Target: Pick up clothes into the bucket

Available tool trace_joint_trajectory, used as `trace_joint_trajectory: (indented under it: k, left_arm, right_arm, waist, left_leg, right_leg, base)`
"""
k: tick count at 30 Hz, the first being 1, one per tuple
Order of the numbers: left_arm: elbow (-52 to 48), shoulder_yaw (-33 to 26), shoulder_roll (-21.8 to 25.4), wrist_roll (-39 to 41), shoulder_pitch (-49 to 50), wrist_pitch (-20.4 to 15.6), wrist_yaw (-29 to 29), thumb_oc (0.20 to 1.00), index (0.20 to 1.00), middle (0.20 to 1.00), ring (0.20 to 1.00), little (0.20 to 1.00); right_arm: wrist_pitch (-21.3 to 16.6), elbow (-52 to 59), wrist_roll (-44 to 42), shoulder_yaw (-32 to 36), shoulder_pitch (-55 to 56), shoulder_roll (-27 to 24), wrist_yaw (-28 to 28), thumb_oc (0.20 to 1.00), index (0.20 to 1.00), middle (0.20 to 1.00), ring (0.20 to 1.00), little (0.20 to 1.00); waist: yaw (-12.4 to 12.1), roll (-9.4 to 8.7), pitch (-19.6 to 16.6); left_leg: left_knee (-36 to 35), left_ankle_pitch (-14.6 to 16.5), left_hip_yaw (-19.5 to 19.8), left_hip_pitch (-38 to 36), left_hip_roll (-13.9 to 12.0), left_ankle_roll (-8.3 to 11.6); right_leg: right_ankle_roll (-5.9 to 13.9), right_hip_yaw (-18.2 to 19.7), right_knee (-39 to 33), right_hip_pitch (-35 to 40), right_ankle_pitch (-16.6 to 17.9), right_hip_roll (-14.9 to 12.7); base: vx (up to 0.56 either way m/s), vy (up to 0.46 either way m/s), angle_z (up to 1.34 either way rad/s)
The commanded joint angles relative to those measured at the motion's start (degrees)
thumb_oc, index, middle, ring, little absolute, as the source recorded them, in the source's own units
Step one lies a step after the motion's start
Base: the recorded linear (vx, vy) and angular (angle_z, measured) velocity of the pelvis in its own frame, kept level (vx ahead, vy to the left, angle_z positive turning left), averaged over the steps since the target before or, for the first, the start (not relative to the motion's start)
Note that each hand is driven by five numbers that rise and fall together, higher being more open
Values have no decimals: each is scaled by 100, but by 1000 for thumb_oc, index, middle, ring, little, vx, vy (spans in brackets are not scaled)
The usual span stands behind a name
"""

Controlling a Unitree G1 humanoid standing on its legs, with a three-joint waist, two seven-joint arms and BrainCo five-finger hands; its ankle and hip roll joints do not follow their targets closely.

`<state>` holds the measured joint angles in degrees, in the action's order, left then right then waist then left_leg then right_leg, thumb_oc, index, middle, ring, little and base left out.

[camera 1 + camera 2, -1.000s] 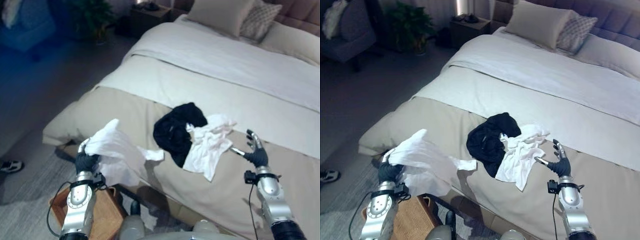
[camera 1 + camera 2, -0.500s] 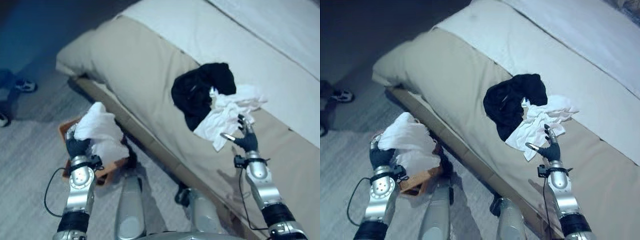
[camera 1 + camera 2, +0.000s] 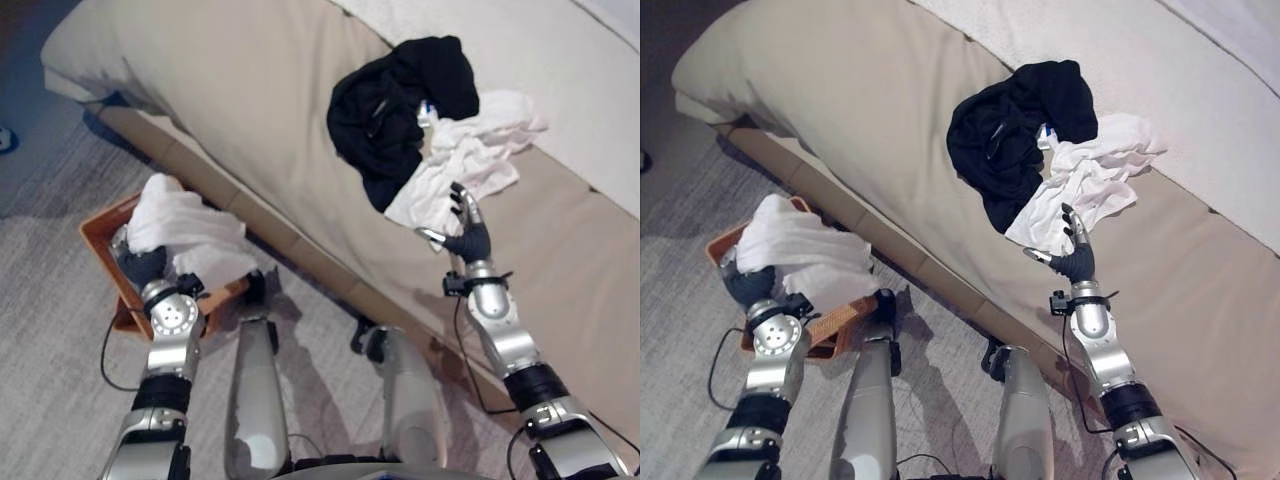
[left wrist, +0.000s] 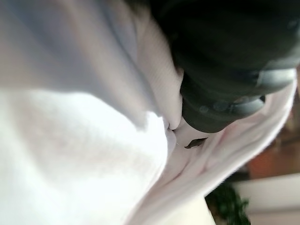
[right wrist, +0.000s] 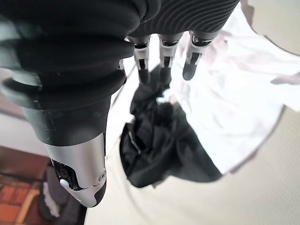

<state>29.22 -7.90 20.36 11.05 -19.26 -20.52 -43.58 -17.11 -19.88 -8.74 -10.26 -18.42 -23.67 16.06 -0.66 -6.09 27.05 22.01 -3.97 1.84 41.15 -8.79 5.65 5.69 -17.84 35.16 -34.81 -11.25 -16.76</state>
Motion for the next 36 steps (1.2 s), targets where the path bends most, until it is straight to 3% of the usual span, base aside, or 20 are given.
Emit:
trace_joint_trajectory:
  k: [1, 10, 11, 18, 29, 36]
  left_arm:
    - [-68, -373, 573, -274, 93, -265, -601, 200, 200, 200, 200, 200]
    - [-852, -951, 883, -507, 294, -324, -1104, 200, 200, 200, 200, 200]
    - [-994, -1238, 933, -633, 483, -349, -1303, 200, 200, 200, 200, 200]
    - [-786, -1683, 935, -502, 847, -336, -1433, 200, 200, 200, 200, 200]
    - [-4, -1185, 1116, -43, 423, -324, -925, 200, 200, 200, 200, 200]
    - [267, -734, 1261, 351, -103, -524, -492, 200, 200, 200, 200, 200]
  right_arm:
    - [-405, 405, -269, -21, 88, 45, 181, 1000, 1000, 1000, 1000, 1000]
    - [-433, 346, -443, 75, 382, 118, 184, 1000, 1000, 1000, 1000, 1000]
    - [-461, 288, -503, 146, 523, 156, 161, 1000, 1000, 1000, 1000, 1000]
    - [-499, 288, -596, 206, 743, 142, 37, 1000, 1000, 1000, 1000, 1000]
    - [-547, 408, -664, 179, 679, 45, -12, 1000, 1000, 1000, 1000, 1000]
    - [-598, 528, -738, 186, 454, 41, 66, 1000, 1000, 1000, 1000, 1000]
  waist:
    - [-11, -286, -384]
    - [-130, -469, -358]
    - [-202, -517, -381]
    - [-286, -568, -470]
    - [-175, -625, -387]
    - [-85, -677, -225]
  left_leg:
    - [853, 623, 313, 347, -254, -34]
    - [878, 687, 412, 516, -149, -85]
    - [805, 690, 429, 465, -140, -90]
    - [703, 696, 434, 317, -140, -96]
    - [654, 627, 506, 368, -158, -88]
    - [742, 589, 590, 670, -153, -91]
  right_leg:
    - [339, -84, -402, -163, 785, -173]
    - [421, -287, -533, -102, 849, -209]
    - [428, -343, -621, -17, 856, -195]
    - [436, -392, -791, 185, 910, -126]
    - [405, -399, -744, 117, 887, -47]
    - [401, -396, -609, -166, 852, -35]
  base:
    - [-7, 28, 10]
    - [28, -4, 14]
    - [44, -16, 7]
    - [31, -8, -1]
    - [-4, -5, 0]
    - [-10, -8, 3]
